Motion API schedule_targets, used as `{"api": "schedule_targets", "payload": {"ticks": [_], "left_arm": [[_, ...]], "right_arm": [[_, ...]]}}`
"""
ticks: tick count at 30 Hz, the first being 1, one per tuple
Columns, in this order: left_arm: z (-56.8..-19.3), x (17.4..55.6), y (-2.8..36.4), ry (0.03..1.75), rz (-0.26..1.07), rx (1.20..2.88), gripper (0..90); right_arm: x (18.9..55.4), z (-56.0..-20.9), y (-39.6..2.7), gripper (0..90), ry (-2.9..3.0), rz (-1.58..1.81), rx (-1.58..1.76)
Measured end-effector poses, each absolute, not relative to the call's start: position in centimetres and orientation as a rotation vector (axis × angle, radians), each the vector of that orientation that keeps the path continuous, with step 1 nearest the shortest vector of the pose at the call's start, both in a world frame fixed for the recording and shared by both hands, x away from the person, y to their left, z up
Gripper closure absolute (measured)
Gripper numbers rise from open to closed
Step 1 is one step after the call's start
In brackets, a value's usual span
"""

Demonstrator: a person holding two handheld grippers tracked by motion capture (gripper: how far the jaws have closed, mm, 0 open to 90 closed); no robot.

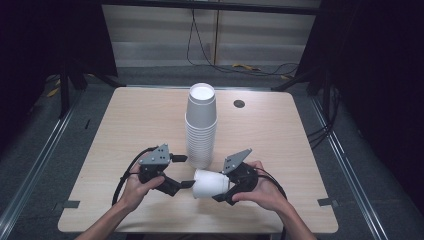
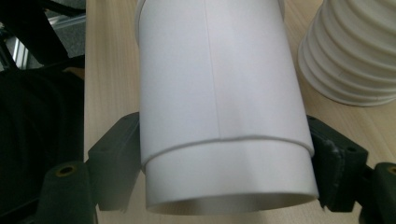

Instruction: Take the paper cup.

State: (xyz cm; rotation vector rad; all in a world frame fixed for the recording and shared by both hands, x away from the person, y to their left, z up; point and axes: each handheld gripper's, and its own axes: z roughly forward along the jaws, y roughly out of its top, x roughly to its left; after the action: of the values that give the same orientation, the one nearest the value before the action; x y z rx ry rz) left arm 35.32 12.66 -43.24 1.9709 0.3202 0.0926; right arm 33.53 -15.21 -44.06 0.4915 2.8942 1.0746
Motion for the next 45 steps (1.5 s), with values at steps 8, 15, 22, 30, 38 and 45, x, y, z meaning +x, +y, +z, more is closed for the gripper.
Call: {"api": "schedule_targets", "payload": {"ticks": [8, 15, 22, 30, 38, 45], "left_arm": [[-43.5, 35.6, 13.3, 0.349, 0.054, 1.917, 15.4], [-43.5, 35.4, 13.2, 0.335, 0.035, 1.908, 15.4], [-43.3, 35.1, 13.3, 0.344, 0.072, 1.869, 15.4], [-43.0, 34.9, 13.6, 0.334, 0.056, 1.825, 15.3], [-43.2, 34.8, 13.4, 0.319, 0.029, 1.826, 15.4], [-43.3, 34.9, 13.4, 0.309, 0.008, 1.81, 15.3]], "right_arm": [[33.7, -44.2, -15.8, 22.1, 2.848, 1.154, 0.535], [33.9, -44.4, -16.3, 22.1, 2.82, 1.285, 0.587], [34.1, -44.6, -16.9, 22.2, 2.768, 1.366, 0.619], [34.1, -44.5, -17.5, 22.2, 2.671, 1.553, 0.625], [34.0, -44.7, -17.3, 22.0, 2.629, 1.619, 0.636], [33.8, -44.6, -17.1, 22.0, 2.594, 1.685, 0.606]]}}
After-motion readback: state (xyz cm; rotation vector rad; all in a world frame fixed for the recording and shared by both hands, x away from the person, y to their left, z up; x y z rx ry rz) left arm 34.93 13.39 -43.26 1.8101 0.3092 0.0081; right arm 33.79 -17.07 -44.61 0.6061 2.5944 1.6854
